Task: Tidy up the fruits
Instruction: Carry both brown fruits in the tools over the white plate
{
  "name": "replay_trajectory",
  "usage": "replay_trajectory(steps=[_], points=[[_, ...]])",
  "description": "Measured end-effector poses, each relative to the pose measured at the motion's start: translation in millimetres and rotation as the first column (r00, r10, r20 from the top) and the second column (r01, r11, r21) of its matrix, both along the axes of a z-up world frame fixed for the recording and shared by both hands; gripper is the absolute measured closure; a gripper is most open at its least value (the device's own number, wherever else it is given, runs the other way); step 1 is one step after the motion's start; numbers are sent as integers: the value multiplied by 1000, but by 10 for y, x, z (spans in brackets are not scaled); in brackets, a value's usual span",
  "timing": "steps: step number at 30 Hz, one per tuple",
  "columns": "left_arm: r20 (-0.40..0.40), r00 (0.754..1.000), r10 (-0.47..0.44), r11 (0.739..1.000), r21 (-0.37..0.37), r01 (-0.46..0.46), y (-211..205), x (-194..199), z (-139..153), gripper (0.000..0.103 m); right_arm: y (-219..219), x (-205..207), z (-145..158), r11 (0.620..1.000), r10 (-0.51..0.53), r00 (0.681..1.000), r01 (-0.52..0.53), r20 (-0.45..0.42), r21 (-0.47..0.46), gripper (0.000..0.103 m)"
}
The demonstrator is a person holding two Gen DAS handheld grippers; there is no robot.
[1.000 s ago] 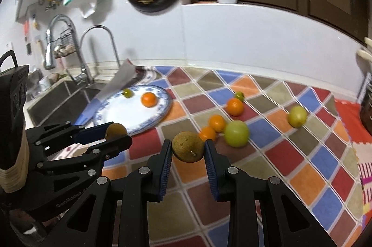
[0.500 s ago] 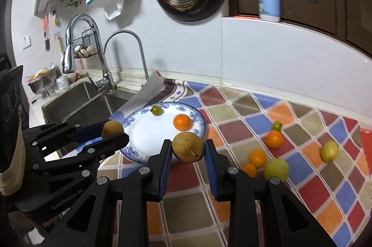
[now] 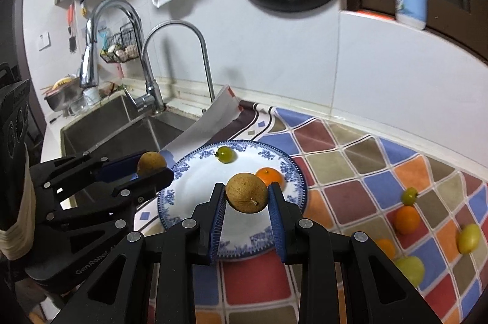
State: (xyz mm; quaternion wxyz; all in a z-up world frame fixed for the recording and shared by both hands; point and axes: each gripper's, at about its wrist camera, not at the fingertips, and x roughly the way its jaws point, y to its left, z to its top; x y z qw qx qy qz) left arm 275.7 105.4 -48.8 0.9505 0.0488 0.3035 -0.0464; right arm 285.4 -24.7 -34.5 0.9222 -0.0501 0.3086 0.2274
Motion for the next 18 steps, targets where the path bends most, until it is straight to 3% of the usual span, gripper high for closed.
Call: replay_trajectory(steps=[18], points=[[-157, 986, 57, 998, 4, -57, 266, 801, -581, 75, 312, 703, -603, 1000, 8, 989, -13, -151, -28, 74]])
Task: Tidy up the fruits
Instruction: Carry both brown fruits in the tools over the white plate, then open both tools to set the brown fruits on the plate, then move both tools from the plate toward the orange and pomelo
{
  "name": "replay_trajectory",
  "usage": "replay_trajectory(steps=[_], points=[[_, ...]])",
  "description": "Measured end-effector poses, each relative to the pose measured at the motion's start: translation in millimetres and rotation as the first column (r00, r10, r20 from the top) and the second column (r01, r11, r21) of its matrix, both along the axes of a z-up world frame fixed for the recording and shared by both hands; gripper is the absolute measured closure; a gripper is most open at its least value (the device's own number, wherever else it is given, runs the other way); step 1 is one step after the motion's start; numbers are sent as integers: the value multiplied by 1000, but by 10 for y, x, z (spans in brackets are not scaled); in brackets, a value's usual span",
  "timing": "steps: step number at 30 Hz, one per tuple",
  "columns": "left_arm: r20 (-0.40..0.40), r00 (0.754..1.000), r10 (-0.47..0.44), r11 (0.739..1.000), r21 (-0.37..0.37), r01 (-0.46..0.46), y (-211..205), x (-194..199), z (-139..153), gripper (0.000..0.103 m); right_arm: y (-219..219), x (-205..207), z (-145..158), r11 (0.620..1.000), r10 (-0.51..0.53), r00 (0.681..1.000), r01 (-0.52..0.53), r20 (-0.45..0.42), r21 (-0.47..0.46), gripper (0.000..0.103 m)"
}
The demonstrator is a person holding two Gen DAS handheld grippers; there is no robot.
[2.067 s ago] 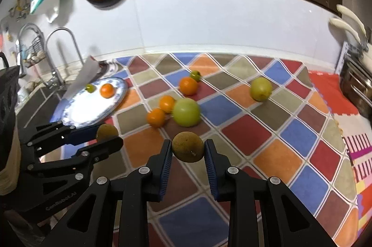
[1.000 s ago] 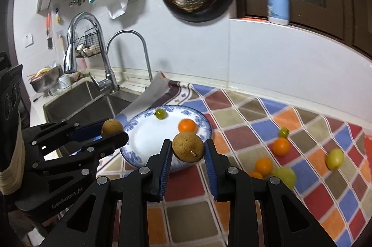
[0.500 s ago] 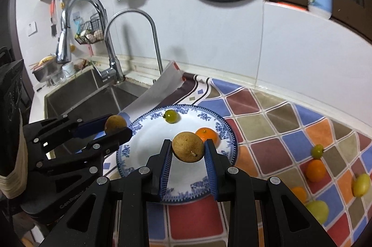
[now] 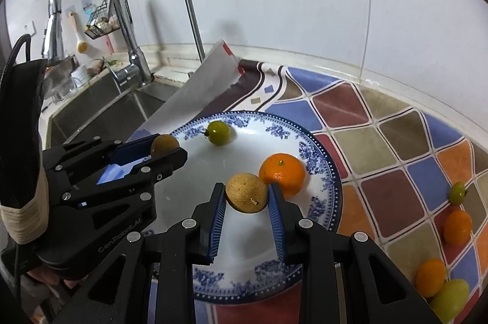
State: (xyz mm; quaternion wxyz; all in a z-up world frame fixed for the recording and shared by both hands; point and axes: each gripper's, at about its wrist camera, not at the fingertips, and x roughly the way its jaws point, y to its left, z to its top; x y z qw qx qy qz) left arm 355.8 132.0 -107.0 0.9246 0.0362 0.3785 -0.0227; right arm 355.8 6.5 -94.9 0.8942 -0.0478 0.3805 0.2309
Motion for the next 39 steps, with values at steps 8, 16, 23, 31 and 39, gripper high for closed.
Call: replay_trajectory(steps=[8, 16, 23, 31, 39], points=[[-26, 1000, -14, 1000, 14, 15, -25, 72, -94, 74, 19, 66, -65, 1000, -5, 1000, 5, -4, 1, 74], [13, 1000, 7, 999, 32, -8, -14, -97, 93, 65, -27, -32, 52, 1000, -28, 999, 28, 37, -3, 62], [80, 997, 25, 999, 33, -28, -33, -391, 364, 51, -163, -216, 250, 999, -48, 995, 46, 92, 20, 62], [162, 986, 47, 998, 27, -52, -176, -755, 664, 34, -393, -572, 545, 995, -103, 977, 99, 187, 33, 48], [215, 977, 1, 1000, 18, -5, -438, -1088, 865, 24, -700, -954, 818, 984, -179, 947, 169, 266, 58, 36]])
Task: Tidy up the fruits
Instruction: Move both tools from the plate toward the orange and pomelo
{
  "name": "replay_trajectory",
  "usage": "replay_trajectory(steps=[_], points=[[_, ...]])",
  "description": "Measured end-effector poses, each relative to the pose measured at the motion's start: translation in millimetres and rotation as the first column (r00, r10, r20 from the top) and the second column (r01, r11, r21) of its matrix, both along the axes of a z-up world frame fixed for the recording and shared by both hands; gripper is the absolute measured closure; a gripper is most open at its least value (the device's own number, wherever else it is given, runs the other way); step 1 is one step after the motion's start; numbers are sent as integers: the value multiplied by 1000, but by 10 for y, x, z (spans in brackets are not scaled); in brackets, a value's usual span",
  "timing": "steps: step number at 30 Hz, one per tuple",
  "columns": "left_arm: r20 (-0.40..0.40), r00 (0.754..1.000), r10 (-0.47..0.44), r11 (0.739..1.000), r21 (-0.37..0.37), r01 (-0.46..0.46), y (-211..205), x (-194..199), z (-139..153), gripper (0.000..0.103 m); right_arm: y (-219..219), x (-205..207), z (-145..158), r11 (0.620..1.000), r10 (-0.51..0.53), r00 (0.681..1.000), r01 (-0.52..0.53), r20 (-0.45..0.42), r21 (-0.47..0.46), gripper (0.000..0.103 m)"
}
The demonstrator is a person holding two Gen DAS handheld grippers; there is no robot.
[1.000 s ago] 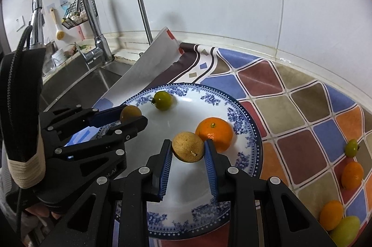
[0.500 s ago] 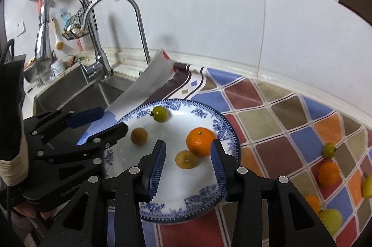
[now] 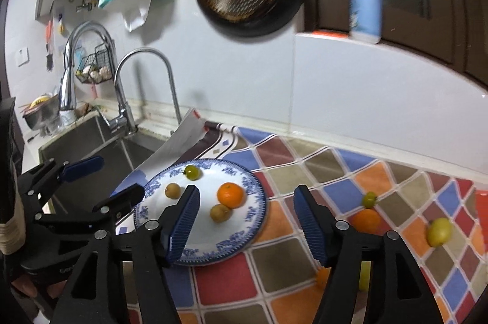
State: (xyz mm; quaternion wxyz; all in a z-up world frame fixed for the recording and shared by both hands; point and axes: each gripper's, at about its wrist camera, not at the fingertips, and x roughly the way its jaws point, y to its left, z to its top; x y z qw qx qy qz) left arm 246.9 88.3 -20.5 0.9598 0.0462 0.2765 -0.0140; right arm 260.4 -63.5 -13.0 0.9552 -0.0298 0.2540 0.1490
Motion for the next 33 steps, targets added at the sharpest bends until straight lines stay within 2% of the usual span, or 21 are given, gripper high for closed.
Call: replay_trajectory(steps=[6, 13, 21, 33], points=[[42, 999, -34, 999, 9, 34, -204, -228, 98, 17, -189, -299, 105, 999, -37, 998, 37, 44, -10, 28], [70, 995, -76, 997, 36, 74, -430, -377, 149, 14, -422, -573, 134, 994, -102, 992, 104, 75, -16, 27], [101, 981, -168, 985, 59, 163, -695, -500, 205, 14, -694, -811, 157, 983, -174, 979, 179, 108, -37, 27], [117, 952, -283, 957, 106, 272, -1060, -553, 175, 14, -988, -931, 95, 978, -181, 978, 190, 106, -81, 28]])
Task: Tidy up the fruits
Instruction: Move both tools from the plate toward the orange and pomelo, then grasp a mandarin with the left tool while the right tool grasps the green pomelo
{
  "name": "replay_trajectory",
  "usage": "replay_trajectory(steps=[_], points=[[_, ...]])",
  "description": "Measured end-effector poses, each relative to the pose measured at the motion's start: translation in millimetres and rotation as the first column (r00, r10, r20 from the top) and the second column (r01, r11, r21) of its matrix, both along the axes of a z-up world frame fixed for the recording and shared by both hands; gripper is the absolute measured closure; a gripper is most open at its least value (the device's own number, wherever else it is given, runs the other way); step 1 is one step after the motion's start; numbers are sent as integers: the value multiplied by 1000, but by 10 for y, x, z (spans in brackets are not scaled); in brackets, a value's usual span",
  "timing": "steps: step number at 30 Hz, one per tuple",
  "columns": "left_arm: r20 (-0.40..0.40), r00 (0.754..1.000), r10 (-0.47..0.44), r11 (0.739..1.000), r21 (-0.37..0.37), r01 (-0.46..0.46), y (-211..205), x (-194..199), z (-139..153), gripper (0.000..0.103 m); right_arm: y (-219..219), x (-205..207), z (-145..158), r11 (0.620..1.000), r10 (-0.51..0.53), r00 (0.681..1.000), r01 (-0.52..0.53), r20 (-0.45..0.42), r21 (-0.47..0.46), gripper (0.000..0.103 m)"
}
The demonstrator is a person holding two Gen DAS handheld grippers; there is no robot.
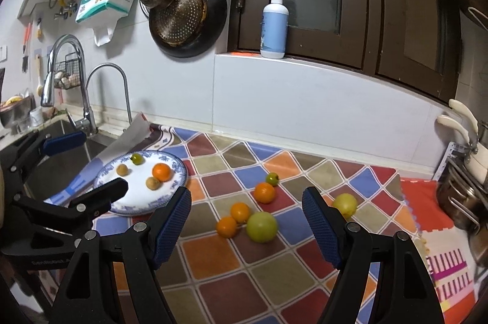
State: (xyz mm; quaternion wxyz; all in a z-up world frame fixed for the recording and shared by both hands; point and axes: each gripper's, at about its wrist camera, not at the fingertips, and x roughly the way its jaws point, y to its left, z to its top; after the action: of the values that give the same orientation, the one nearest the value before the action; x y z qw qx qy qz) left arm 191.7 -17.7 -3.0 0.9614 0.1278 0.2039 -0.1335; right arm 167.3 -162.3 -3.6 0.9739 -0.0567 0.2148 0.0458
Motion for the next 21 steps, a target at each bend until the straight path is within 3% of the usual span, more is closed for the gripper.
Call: replay_trajectory(steps=[9, 21], points=[[-48, 997, -58, 998, 15, 59, -193, 166, -183, 14, -132, 131, -188, 999, 22, 998, -24, -57, -36, 28], [-168, 968, -186, 976, 81, 202, -469, 557, -668, 15, -242, 525, -617, 994, 58, 983, -73, -172, -86, 28]])
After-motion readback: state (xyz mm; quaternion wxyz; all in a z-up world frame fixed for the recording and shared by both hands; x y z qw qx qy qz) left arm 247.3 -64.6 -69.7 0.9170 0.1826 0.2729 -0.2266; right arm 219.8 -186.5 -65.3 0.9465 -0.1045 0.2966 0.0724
